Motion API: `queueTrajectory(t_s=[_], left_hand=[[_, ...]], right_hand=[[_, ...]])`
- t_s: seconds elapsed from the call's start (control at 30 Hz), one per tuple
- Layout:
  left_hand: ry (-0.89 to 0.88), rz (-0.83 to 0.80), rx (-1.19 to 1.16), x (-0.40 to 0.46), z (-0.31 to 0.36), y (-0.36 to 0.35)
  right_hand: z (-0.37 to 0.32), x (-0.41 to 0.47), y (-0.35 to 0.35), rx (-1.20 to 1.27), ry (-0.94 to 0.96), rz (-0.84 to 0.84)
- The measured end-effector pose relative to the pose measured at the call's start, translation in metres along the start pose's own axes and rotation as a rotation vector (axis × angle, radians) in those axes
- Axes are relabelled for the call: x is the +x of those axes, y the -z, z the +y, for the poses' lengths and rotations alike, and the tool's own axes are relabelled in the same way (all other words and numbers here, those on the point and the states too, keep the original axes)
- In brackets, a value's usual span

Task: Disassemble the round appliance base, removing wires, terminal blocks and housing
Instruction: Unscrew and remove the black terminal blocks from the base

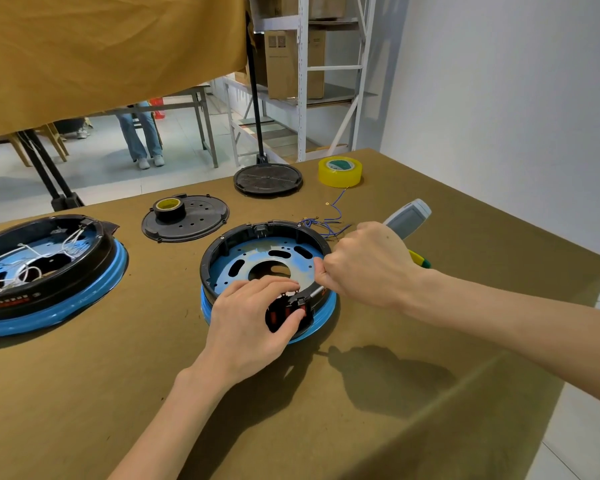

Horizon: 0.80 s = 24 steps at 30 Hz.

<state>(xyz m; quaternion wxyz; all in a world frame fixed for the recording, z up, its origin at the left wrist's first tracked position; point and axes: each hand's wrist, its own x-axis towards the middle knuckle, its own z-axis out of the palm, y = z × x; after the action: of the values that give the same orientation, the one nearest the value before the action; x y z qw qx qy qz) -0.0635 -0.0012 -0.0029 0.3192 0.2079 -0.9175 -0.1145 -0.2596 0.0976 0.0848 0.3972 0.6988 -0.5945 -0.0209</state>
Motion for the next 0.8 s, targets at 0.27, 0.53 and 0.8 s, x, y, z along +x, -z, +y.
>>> queueTrajectory(t_s=[0.27, 0.53, 0.8], left_hand=[[-0.011, -0.039, 0.002, 0.0, -0.001, 0.004], [-0.007, -0.052, 0.024, -0.001, -0.002, 0.003], [-0.008, -0.028, 0.019, -0.001, -0.002, 0.001]], right_hand=[[0.003, 0.003, 0.0, -0.001, 0.034, 0.031], [0.005, 0.016, 0.012, -0.158, 0.17, -0.006], [0.001, 0.023, 0.017, -0.257, 0.322, -0.083]])
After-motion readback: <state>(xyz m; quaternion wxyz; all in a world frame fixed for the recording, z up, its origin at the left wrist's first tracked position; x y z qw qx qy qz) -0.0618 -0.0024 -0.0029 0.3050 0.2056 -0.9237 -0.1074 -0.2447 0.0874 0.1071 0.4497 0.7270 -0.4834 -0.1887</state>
